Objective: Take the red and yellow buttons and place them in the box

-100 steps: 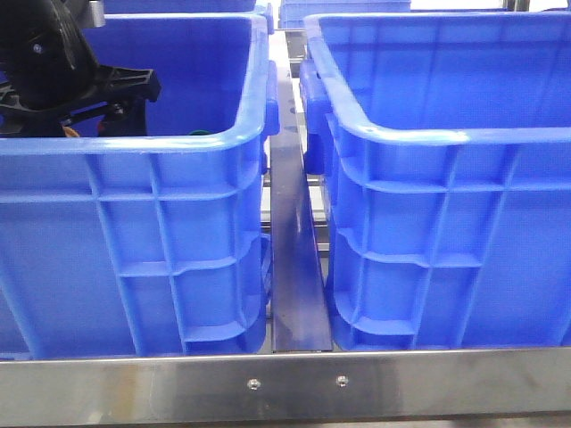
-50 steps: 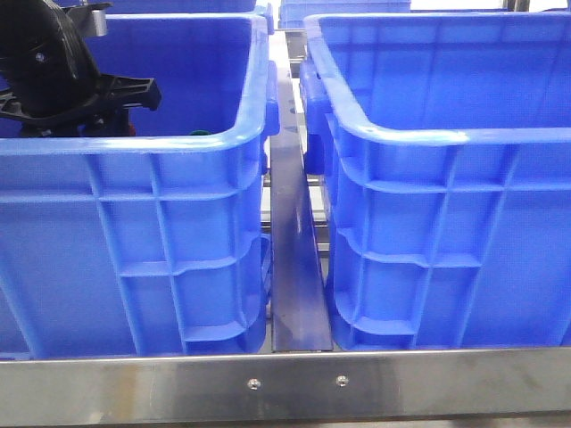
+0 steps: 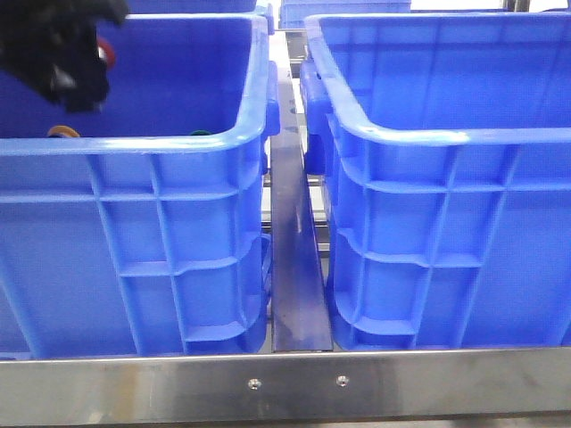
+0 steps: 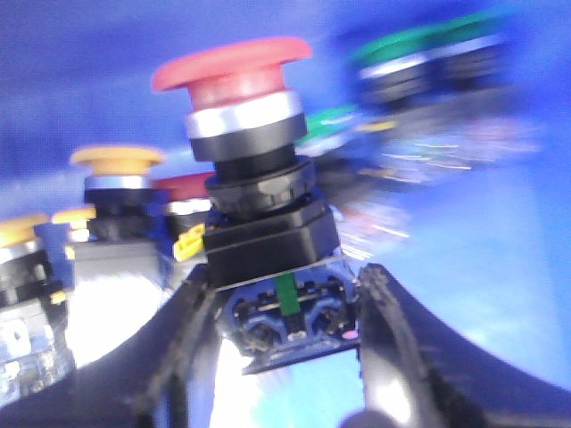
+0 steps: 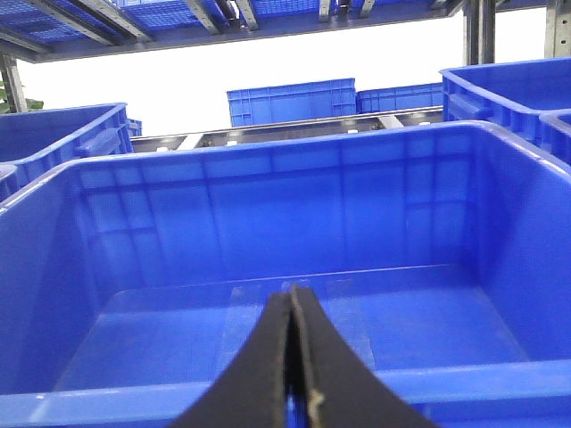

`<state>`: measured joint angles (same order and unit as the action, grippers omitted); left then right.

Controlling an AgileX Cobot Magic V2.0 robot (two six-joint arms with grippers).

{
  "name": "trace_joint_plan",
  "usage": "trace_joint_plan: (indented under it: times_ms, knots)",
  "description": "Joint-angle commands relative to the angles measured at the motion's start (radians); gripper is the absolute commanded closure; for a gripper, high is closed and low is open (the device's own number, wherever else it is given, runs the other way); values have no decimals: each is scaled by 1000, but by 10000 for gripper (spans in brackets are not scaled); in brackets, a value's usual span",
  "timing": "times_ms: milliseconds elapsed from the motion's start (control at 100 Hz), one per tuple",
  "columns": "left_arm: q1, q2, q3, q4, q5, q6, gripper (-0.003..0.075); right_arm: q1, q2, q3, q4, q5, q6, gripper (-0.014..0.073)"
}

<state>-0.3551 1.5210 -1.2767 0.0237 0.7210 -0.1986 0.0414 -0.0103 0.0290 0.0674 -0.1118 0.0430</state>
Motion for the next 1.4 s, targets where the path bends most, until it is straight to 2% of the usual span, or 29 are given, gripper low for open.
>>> trace_joint_plan:
  times_ms: [0, 310, 620, 790, 980, 1050, 1200, 1390]
  knots:
    - [-40, -117, 10, 10, -50, 5, 739, 0, -21, -16, -8, -85, 1, 690]
    - [-273, -349, 106, 23, -101, 93, 739, 0, -21, -16, -8, -85, 1, 690]
    - [-538, -341, 106, 23, -194, 111, 739, 0, -21, -16, -8, -88, 1, 690]
    - [-618, -282, 106, 26, -201, 157, 739, 0, -21, -16, -8, -94, 1, 690]
    - [-630, -246, 106, 26, -195, 158, 739, 0, -21, -55, -6, -113, 22, 690]
    - [-630, -245, 106, 29, -195, 158, 739, 0, -16, -118, -4, -43, 59, 690]
    - [-630, -245, 106, 29, -195, 158, 739, 0, 19, -321, 2, 244, 81, 690]
    - [-630, -245, 106, 29, -195, 158, 739, 0, 183, -570, 53, 571, 81, 690]
